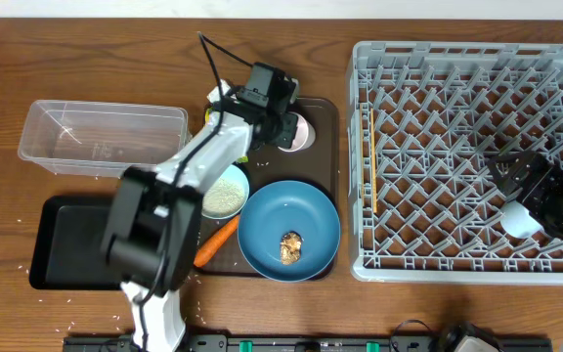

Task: Sort waste into correct bins and load items into the dishwasher rack
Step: 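Reach left gripper to the pink cup and grasp it, then hand the pink cup from left gripper to right gripper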

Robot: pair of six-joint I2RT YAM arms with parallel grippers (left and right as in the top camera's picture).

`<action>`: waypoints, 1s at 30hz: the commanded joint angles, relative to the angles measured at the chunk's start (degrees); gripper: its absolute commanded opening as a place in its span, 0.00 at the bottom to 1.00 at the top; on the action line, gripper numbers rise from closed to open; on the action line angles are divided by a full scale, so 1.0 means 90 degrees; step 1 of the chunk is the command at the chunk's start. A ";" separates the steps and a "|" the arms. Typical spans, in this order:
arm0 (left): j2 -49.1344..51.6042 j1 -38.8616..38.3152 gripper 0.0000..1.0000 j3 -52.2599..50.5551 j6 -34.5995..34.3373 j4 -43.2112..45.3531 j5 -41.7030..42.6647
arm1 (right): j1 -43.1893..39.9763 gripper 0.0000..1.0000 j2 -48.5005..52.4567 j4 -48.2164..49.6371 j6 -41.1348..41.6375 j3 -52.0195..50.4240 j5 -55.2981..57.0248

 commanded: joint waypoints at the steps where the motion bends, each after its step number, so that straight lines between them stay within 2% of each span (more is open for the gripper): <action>1: -0.1039 0.0017 0.06 0.0019 -0.0066 -0.0447 -0.0010 | 0.0107 0.92 -0.0010 -0.0085 -0.0384 0.0029 0.0000; 4: -0.1744 0.0075 0.06 0.0019 -0.0058 -0.0981 0.0430 | 0.0199 0.92 -0.0010 -0.0136 -0.0797 0.0029 -0.0311; 8: -0.2693 0.0389 0.06 0.0019 0.0109 -0.1530 0.1989 | 0.0614 0.92 -0.0010 -0.0136 -0.2169 0.0029 -0.1804; 11: -0.3354 0.0857 0.06 0.0019 0.0114 -0.1729 0.3342 | 0.1081 0.91 -0.0010 -0.0007 -0.2662 0.0029 -0.2912; 17: -0.4092 0.1838 0.06 0.0019 0.0107 -0.1736 0.6589 | 0.2283 0.87 -0.0010 0.1122 -0.2703 0.0029 -0.4619; 21: -0.4182 0.1950 0.06 0.0019 0.0097 -0.1734 0.8004 | 0.3342 0.88 -0.0010 0.2302 -0.2414 0.0029 -0.4937; 25: -0.4182 0.1921 0.06 0.0019 -0.0044 -0.1734 0.8512 | 0.4342 0.89 -0.0010 0.3320 -0.2169 0.0029 -0.4874; 30: -0.4199 0.1902 0.06 0.0019 -0.0408 -0.1739 0.8553 | 0.5379 0.94 -0.0007 0.4197 -0.1960 0.0029 -0.3925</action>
